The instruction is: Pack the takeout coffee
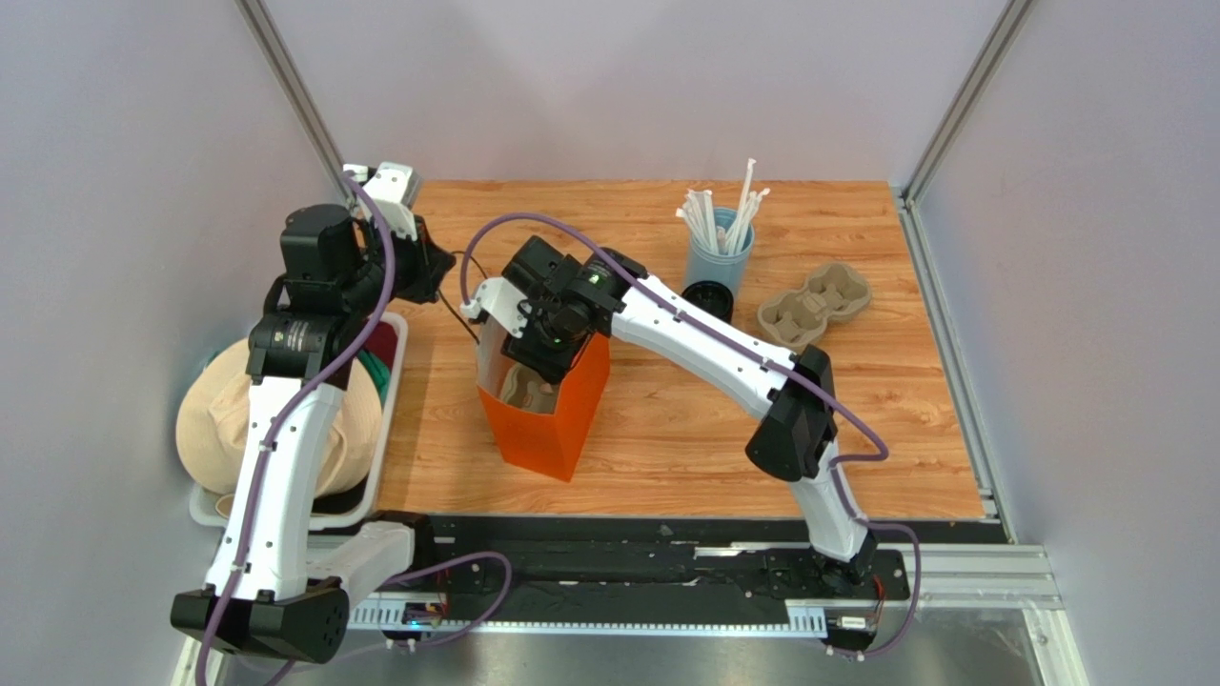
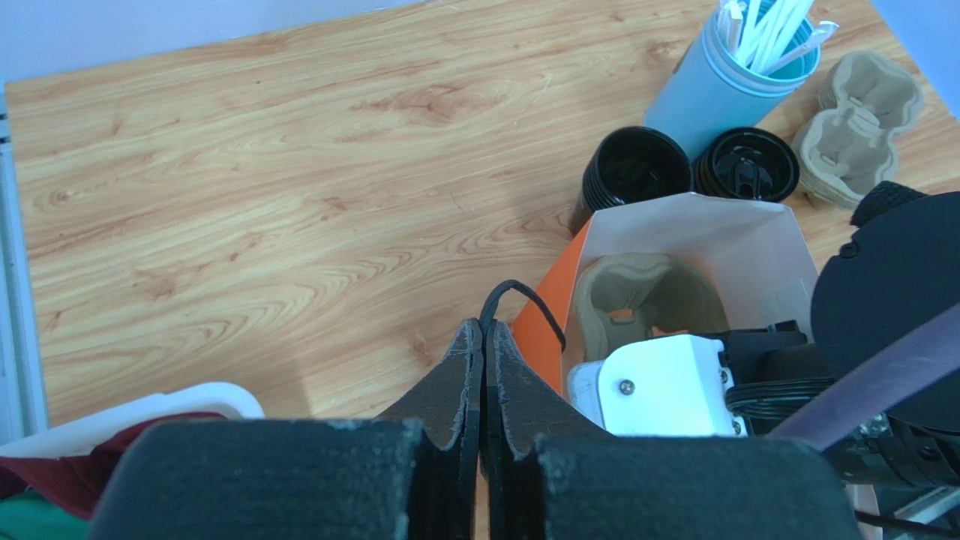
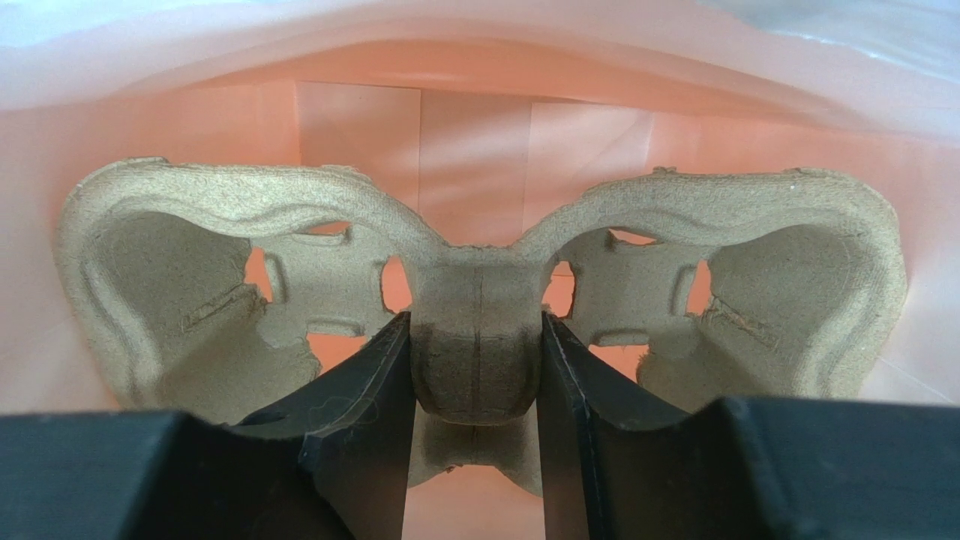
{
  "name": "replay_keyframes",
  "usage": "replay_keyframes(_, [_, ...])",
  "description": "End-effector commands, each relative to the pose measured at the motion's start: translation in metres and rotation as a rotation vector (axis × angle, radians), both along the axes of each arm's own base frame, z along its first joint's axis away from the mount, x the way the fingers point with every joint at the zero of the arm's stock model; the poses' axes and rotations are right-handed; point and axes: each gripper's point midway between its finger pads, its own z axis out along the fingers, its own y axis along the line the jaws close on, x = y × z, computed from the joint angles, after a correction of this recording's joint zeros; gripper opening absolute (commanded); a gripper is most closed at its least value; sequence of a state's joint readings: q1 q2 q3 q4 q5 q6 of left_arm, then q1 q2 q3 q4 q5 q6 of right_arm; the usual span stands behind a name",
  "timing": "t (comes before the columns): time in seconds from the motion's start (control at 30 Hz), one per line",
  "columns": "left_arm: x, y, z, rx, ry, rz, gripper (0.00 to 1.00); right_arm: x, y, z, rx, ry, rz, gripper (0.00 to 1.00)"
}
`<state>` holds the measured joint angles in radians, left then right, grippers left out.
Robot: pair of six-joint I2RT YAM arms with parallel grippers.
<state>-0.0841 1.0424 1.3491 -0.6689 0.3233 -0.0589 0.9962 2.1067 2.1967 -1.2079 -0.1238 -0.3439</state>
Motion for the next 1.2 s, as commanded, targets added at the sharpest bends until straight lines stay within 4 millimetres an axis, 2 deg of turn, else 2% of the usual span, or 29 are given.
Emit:
replay_keyframes(0.0, [-0.002, 0.002, 0.014, -0.015, -0.043, 0.008, 0.0, 0.001, 0.0, 0.004, 0.012, 0.016, -0.008, 0.23])
replay_keyframes(0.1, [-0.002, 0.002, 0.013, -0.013, -0.042, 0.01, 0.0, 0.0, 0.001, 0.006, 0.017, 0.012, -0.007, 0.24])
replay_keyframes(0.2, [-0.001, 0.002, 0.012, -0.013, -0.041, 0.01, 0.0, 0.001, 0.0, 0.009, 0.022, 0.006, -0.006, 0.29])
replay_keyframes(0.3, [0.0, 0.002, 0.011, -0.016, -0.036, 0.01, 0.0, 0.002, 0.001, 0.012, 0.028, -0.005, -0.006, 0.38])
replay_keyframes(0.43, [0.0, 0.002, 0.009, -0.017, -0.031, 0.012, 0.0, 0.002, 0.001, 0.014, 0.032, -0.009, -0.004, 0.55])
replay_keyframes(0.7, [0.002, 0.002, 0.008, -0.015, -0.03, 0.011, 0.0, 0.002, 0.0, 0.017, 0.038, -0.011, 0.0, 0.69])
replay_keyframes(0.83, [0.002, 0.001, 0.008, -0.016, -0.027, 0.009, 0.0, 0.002, -0.001, 0.021, 0.044, -0.018, 0.002, 0.79])
replay_keyframes(1.03, [0.004, 0.001, 0.007, -0.016, -0.027, 0.009, 0.0, 0.006, -0.002, 0.043, 0.077, -0.068, -0.004, 0.91])
replay_keyframes(1.17, [0.004, 0.001, 0.007, -0.017, -0.025, 0.006, 0.0, 0.013, -0.003, 0.074, 0.137, -0.146, -0.017, 0.94])
